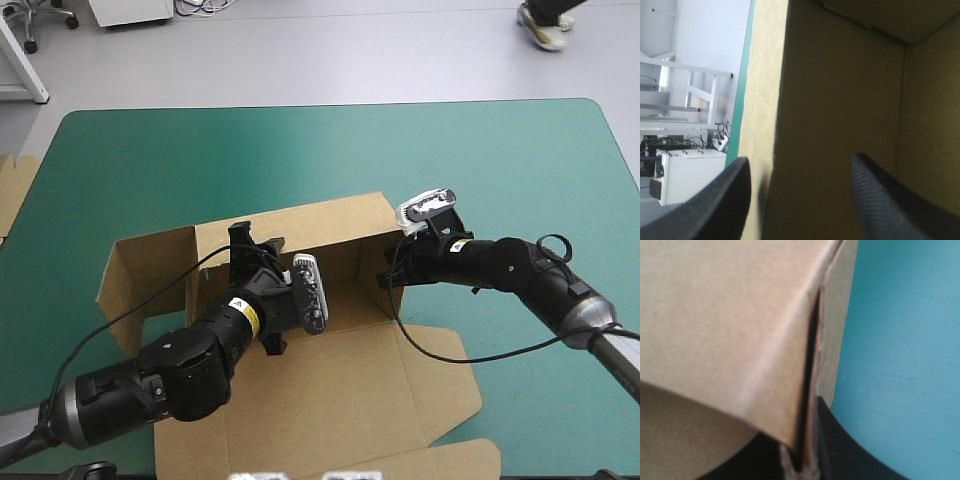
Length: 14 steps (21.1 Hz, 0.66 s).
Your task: Fold the box
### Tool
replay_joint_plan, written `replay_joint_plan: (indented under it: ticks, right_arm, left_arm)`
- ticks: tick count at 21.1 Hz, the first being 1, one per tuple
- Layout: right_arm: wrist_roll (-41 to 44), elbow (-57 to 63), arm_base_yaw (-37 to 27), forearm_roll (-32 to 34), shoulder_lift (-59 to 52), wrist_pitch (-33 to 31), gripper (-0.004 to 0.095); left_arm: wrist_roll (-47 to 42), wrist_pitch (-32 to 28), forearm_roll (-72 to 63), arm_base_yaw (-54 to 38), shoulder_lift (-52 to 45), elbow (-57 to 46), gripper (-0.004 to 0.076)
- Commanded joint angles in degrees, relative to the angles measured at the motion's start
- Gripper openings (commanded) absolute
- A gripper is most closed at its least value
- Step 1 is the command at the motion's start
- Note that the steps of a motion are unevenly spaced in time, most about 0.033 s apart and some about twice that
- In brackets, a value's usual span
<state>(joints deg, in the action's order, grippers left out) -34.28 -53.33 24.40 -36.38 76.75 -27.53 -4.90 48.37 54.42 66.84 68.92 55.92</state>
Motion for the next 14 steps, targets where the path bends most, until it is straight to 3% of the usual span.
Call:
replay_joint_plan:
  ticks: [1,3,7,14]
  right_arm:
    - [0.42,-2.17,0.27,-0.10,-0.36,3.41,0.0001]
    - [2.02,-3.60,0.13,1.76,0.33,3.49,0.0001]
    - [12.97,-9.47,0.13,13.27,2.52,-0.23,0.0001]
    - [25.00,-19.19,0.13,27.31,2.61,-12.10,0.0002]
  left_arm:
    - [-1.83,2.03,8.13,2.49,-2.16,6.11,0.0430]
    - [-3.12,3.37,11.83,2.49,-2.52,10.51,0.0430]
    - [-4.33,5.70,18.42,1.63,-2.52,15.07,0.0428]
    - [-7.27,4.72,18.41,-8.61,-3.16,15.62,0.0188]
